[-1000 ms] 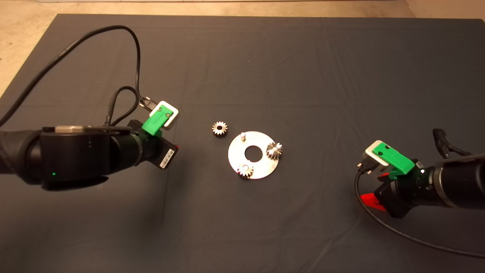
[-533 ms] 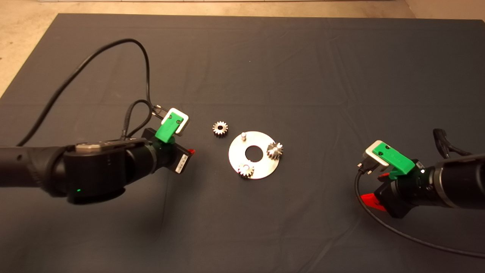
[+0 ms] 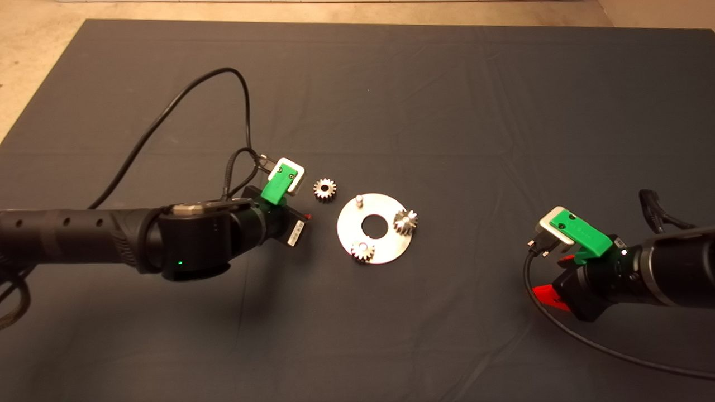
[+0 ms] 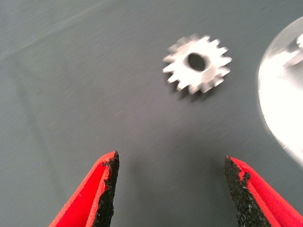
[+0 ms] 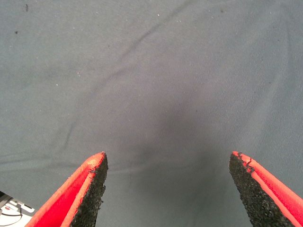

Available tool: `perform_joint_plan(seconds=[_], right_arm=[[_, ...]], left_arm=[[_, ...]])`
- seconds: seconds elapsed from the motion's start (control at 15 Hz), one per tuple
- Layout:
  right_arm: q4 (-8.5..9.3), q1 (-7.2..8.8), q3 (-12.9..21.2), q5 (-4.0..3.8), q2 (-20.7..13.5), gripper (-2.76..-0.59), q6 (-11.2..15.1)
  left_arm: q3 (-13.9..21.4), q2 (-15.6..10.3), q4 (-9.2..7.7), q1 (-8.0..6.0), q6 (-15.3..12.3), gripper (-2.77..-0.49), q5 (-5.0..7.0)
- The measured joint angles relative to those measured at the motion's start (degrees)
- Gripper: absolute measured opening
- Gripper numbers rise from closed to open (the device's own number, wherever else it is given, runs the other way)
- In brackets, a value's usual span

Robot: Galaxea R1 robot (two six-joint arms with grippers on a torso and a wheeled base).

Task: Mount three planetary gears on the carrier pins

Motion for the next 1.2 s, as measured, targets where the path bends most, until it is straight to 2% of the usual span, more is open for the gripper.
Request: perform_joint_plan(seconds=[0.07, 0.27, 0.53, 0.8, 1.07, 1.2], right_arm=[[0.02, 0.00, 0.0, -0.03, 0.0, -1.47, 0.0], [0.02, 0.01, 0.0, -0.11, -0.4, -1.47, 0.0], [0.02, 0.00, 0.0, -0.12, -1.0, -1.47, -0.1], [0.00, 0.00, 0.0, 0.01, -1.1, -1.47, -0.1], [0.00, 0.00, -0.1, -0.04, -1.2, -1.47, -0.3], [0.00, 0.00, -0.1, 0.02, -1.2, -1.47, -0.3]], left_arm=[[-1.3, 1.0, 0.02, 0.00, 0.0, -1.77, -0.58], [-5.4, 2.4, 0.05, 0.00, 0.0, -1.77, -4.29], [-7.9, 3.5, 0.05, -0.01, 0.1, -1.77, -5.49], [-9.3, 4.9, 0.05, -0.01, 0.2, -1.77, -5.55], [-12.4, 6.4, 0.05, -0.01, 0.1, -1.77, -8.89], [-14.2, 7.5, 0.05, 0.00, 0.1, -1.77, -9.22]])
